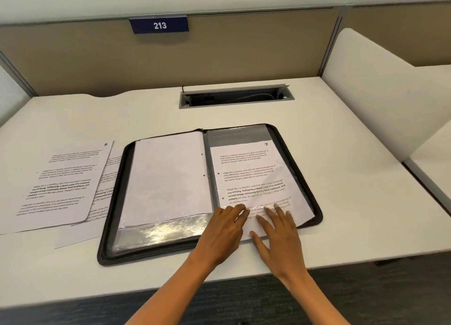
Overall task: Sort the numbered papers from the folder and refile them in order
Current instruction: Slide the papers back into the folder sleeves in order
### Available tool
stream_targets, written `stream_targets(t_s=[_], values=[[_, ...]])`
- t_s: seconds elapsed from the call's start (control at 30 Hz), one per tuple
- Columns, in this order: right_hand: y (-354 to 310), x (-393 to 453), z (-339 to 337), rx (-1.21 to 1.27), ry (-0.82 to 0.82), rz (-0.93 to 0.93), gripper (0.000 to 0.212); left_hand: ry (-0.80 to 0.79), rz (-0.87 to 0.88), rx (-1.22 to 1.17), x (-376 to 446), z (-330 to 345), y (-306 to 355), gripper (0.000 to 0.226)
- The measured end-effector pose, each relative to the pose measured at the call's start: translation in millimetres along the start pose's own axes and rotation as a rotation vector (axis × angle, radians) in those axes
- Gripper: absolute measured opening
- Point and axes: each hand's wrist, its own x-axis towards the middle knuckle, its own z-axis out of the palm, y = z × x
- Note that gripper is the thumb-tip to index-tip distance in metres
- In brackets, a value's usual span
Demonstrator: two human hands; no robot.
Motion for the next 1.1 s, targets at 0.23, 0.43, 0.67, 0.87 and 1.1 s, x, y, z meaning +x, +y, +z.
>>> stream_targets(t_s=[0.23,0.43,0.67,0.87,1.1], values=[[-2,18,3,-0.106,-0.229,0.029,0.071,0.011,0.018,-0.046,-1,0,6,0.054],[-4,53,6,-0.087,-0.289,0.0,0.078,0.003,0.01,-0.064,-1,1,4,0.045],[4,62,10,-0.042,-0.303,-0.058,0.073,-0.001,0.008,-0.069,-2,-1,4,0.046],[3,40,-6,0.142,0.015,-0.052,0.031,0.013,0.01,-0.06,-2,0,2,0.049],[13,32,-51,0.493,0.455,0.467,0.024,0.007,0.001,-0.081,-3,4,0,0.047]])
